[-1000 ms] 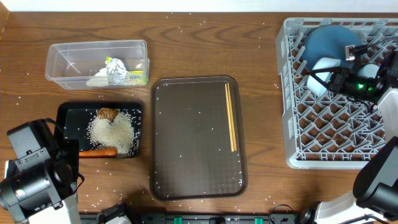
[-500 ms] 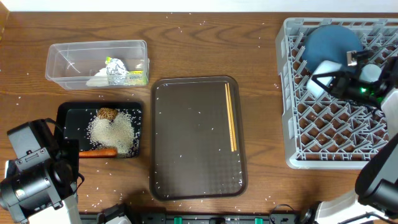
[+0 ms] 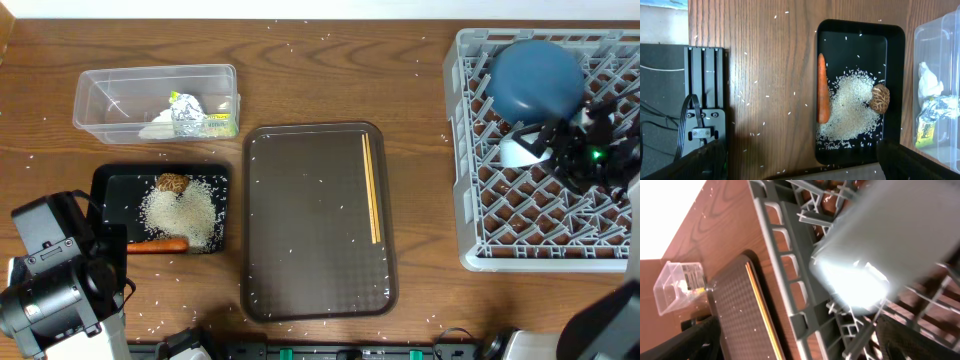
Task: Sort waste into correct bins and load items into the dishwasher rack
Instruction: 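Move the right gripper left to the wooden chopsticks on the tray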
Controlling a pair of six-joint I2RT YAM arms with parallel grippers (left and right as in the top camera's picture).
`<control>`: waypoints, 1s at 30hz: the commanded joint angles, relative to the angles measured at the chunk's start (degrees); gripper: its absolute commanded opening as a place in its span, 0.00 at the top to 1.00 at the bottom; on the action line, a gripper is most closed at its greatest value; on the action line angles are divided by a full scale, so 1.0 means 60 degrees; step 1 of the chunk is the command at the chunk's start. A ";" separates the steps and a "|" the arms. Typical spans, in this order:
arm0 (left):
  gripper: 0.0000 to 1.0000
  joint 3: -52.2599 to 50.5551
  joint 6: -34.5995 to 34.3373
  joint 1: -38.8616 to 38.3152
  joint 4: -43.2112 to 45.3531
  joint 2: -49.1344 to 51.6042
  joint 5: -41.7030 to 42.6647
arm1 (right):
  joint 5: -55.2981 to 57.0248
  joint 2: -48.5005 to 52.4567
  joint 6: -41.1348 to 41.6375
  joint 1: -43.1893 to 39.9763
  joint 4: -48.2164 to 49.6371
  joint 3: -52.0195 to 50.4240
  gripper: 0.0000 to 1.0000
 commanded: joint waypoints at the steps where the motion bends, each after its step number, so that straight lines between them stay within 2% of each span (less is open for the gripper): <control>1: 0.02 -0.0015 0.0124 0.0051 -0.0036 -0.0007 -0.0189 | 0.0463 -0.0965 0.0798 -0.0058 -0.0102 -0.0044 0.05; 4: 0.02 -0.0015 0.0124 0.0051 -0.0036 -0.0007 -0.0189 | 0.0969 -0.1832 0.1086 -0.0040 -0.0262 -0.0044 0.04; 9: 0.02 -0.0015 0.0124 0.0051 -0.0036 -0.0007 -0.0189 | 0.0736 -0.3140 0.1082 0.0481 -0.0222 -0.0044 0.01; 16: 0.02 -0.0015 0.0124 0.0051 -0.0036 -0.0007 -0.0189 | 0.0233 -0.3825 0.1231 0.2911 0.0339 -0.0047 0.01; 20: 0.02 -0.0015 0.0124 0.0051 -0.0036 -0.0007 -0.0189 | 0.0477 -0.3526 0.1224 0.4641 0.0812 -0.0124 0.02; 26: 0.02 -0.0015 0.0124 0.0051 -0.0036 -0.0007 -0.0189 | 0.3158 -0.2084 0.1752 0.7581 0.1293 -0.0135 0.06; 30: 0.02 -0.0015 0.0124 0.0051 -0.0036 -0.0007 -0.0189 | 0.4892 -0.0605 0.2754 0.9085 0.1475 -0.0135 0.11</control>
